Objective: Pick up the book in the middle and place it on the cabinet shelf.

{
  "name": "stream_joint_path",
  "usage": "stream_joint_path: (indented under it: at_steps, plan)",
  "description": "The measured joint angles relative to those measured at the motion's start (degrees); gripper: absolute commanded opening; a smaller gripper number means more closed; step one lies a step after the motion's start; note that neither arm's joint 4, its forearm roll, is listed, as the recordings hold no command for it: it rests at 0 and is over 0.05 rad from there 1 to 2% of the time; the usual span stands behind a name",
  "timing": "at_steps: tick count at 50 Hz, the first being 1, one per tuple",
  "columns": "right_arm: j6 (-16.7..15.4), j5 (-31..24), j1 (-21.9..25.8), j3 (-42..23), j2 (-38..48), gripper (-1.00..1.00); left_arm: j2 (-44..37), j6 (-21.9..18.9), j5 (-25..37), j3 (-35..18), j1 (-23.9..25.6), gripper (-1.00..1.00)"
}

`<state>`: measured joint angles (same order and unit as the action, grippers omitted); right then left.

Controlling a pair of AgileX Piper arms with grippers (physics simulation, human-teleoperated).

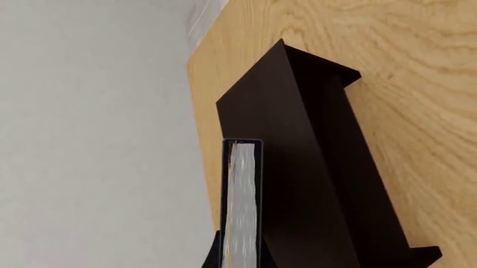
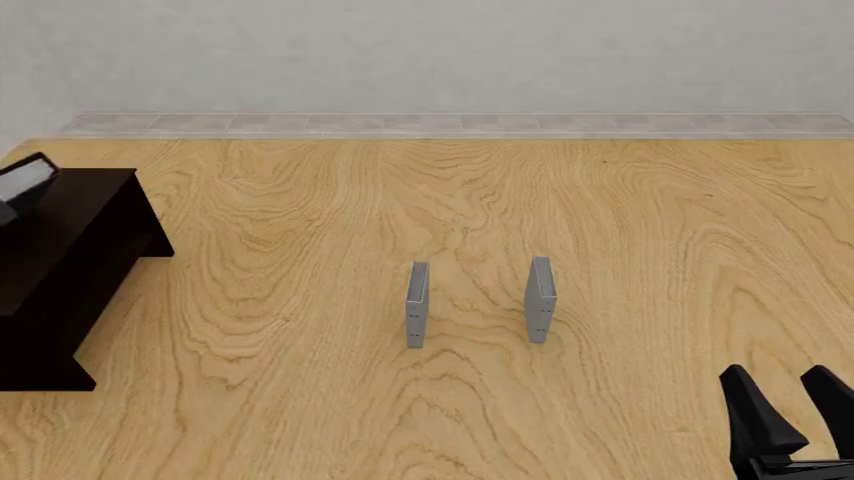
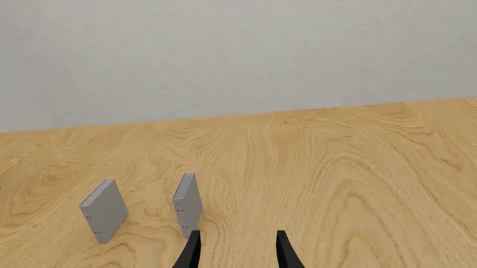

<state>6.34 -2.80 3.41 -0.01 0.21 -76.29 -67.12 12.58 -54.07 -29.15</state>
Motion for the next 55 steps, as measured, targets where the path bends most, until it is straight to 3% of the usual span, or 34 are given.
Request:
stream_joint_path:
  at_steps: [1, 32, 55]
  plan:
    - [0.0, 0.0, 0.0, 0.0, 0.0, 1.0, 0.0, 0.1, 0.0, 0.0, 0.1, 1.0]
    - [-0.1, 0.3, -0.1, 0.0, 0.0, 1.0, 3.0, 0.3, 4.7, 1.9, 4.9, 1.0]
    - [-0.2, 0.5, -0.1, 0.0, 0.0, 1.0, 7.3, 5.0, 8.4, 2.7, 9.8, 1.0]
